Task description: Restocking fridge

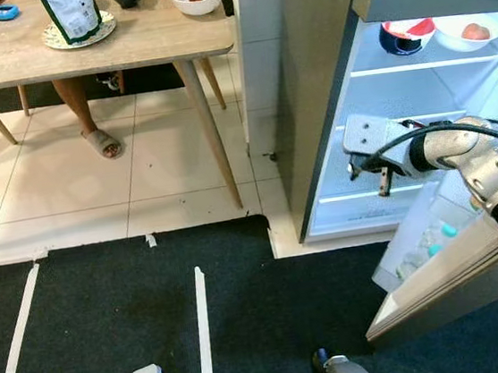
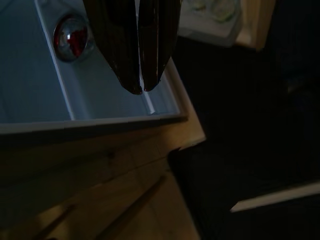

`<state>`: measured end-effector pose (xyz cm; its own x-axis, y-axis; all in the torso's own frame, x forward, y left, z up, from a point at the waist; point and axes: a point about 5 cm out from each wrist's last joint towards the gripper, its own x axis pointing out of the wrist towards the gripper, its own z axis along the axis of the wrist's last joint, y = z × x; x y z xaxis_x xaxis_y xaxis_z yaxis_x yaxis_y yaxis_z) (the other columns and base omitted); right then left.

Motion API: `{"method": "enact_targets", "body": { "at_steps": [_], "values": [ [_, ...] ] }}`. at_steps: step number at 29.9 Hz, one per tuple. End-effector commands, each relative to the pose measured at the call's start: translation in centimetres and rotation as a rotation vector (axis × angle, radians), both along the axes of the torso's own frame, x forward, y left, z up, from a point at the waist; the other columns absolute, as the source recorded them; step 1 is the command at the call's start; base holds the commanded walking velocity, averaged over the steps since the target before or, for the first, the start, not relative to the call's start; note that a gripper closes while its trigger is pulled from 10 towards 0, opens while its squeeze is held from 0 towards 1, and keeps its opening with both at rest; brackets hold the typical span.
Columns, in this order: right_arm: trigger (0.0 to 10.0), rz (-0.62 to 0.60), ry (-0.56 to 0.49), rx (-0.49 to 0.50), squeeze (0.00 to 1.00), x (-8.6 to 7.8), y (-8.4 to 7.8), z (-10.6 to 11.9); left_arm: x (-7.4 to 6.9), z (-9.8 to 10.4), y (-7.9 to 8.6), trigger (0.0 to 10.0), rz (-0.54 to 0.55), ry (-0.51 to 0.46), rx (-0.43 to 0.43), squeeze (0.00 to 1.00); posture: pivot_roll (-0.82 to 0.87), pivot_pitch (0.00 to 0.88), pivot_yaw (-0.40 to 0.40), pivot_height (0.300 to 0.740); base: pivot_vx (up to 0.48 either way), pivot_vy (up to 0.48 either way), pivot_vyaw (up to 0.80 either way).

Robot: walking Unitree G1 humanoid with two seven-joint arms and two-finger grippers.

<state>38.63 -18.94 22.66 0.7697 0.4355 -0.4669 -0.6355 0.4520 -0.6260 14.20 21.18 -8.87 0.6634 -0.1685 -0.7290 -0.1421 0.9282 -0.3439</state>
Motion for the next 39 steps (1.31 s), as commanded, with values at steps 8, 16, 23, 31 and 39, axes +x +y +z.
{"method": "enact_targets", "body": {
  "at_steps": [8, 16, 23, 31, 39],
  "values": [
    [10.0, -0.387, -0.029, 0.410, 0.00, 0.4, -2.7, -3.0, -2.6, -1.3, -1.9, 10.0, -0.041, 0.108, -0.061, 0.00, -0.08, 0.213, -0.063, 0.740, 0.000, 0.000, 0.00],
    [10.0, -0.711, -0.149, 0.750, 0.00, 0.3, -6.0, -3.5, -2.4, -1.2, -1.8, 10.0, -0.045, 0.106, -0.057, 0.00, -0.08, 0.209, -0.060, 0.740, 0.000, 0.000, 0.00],
    [10.0, -0.922, -0.284, 0.843, 0.00, -0.9, -9.6, -3.5, -2.4, -1.2, -1.7, 10.0, -0.044, 0.103, -0.058, 0.00, -0.07, 0.217, -0.054, 0.740, 0.000, 0.000, 0.00],
    [10.0, -1.096, -0.455, 0.832, 0.00, -3.2, -15.6, -1.8, -2.7, -1.3, -1.8, 10.0, -0.041, 0.109, -0.062, 0.00, -0.08, 0.218, -0.055, 0.740, 0.000, 0.000, 0.00],
    [10.0, -1.257, -0.610, 0.775, 0.00, -7.4, -22.2, 0.3, -2.7, -1.3, -2.0, 10.0, -0.042, 0.113, -0.066, 0.00, -0.09, 0.216, -0.053, 0.740, 0.000, 0.000, 0.00]
  ]
}}
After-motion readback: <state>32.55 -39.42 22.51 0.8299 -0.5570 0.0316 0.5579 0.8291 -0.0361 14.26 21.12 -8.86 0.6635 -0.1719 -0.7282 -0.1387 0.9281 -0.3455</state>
